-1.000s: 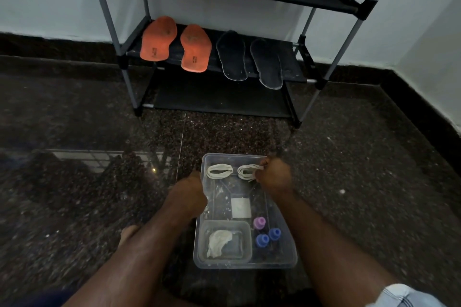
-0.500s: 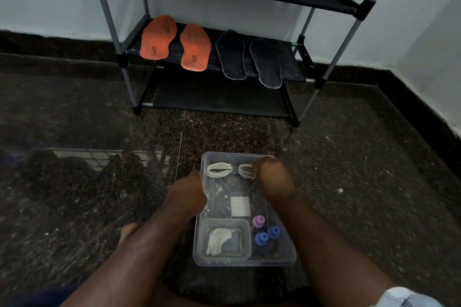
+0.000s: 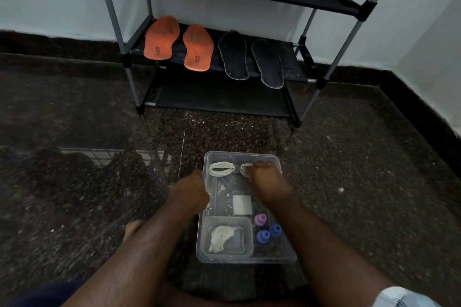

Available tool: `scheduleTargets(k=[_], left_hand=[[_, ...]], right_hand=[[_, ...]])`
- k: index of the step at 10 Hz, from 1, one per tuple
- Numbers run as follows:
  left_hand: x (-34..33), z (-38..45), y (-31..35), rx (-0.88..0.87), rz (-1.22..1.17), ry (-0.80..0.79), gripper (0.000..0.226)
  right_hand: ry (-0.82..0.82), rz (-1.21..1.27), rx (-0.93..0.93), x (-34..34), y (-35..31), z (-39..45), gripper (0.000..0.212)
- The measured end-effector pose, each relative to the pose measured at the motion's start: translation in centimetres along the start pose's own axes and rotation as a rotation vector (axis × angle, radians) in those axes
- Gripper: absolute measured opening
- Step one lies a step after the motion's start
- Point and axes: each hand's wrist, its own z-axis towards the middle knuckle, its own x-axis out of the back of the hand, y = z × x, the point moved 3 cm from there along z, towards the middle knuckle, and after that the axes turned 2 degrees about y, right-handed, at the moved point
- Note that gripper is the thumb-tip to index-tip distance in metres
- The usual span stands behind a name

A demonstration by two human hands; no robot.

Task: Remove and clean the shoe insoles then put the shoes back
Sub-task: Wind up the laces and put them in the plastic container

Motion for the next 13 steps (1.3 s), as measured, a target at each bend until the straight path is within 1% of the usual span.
scheduleTargets(k=[2, 3, 4, 5, 6, 7, 8, 9, 10, 11, 12, 13], left_hand=[[0.2, -0.1, 0.1, 0.015, -0.007, -0.020, 0.044], [0.3, -0.2, 0.1, 0.029, -0.016, -0.039, 0.045], [0.6, -0.9, 0.3, 0.052, -0.086, -0.094, 0.032], [1.1, -2.1, 0.5, 0.112, -0.170, -0.208, 0.007], [0.8, -3.7, -0.1, 0.249, -0.264, -0.341, 0.004], [0.3, -4.6, -0.6, 0.254, -0.304, -0.391, 0.018], [0.5, -5.8, -0.4, 0.236, -0.385, -0.363, 0.018], [0.4, -7.0, 0.3, 0.238, -0.474, -0.326, 0.018], [0.1, -7.5, 1.5, 0.206, -0.512, -0.288, 0.021], [-0.5, -6.9, 3.1, 0.158, -0.563, -0.275, 0.020], [-1.0, -5.8, 5.4, 0.145, -0.649, -0.274, 0.025], [-1.6, -4.3, 7.8, 0.134, -0.714, -0.260, 0.029]], right_hand=[[-0.005, 0.090, -0.021, -0.3, -0.1, -0.1, 0.033], [0.031, 0.125, -0.024, 0.9, 0.1, -0.1, 0.027], [0.116, 0.131, -0.215, 2.5, 1.7, -0.9, 0.023], [0.089, 0.147, -0.422, 4.8, 4.6, -2.9, 0.021], [-0.287, 0.237, -0.536, 5.9, 6.1, -5.8, 0.025], [-0.618, 0.565, -0.723, 4.6, 5.6, -9.2, 0.015], [-0.642, 0.653, -0.767, 3.8, 5.5, -10.5, 0.019], [-0.579, 0.640, -0.762, 4.0, 6.0, -10.8, 0.022], [-0.536, 0.643, -0.742, 4.8, 6.9, -11.1, 0.027], [-0.467, 0.580, -0.670, 6.1, 8.4, -10.6, 0.025], [-0.363, 0.491, -0.642, 8.8, 9.0, -10.3, 0.034], [-0.322, 0.402, -0.620, 8.8, 11.5, -9.1, 0.037]])
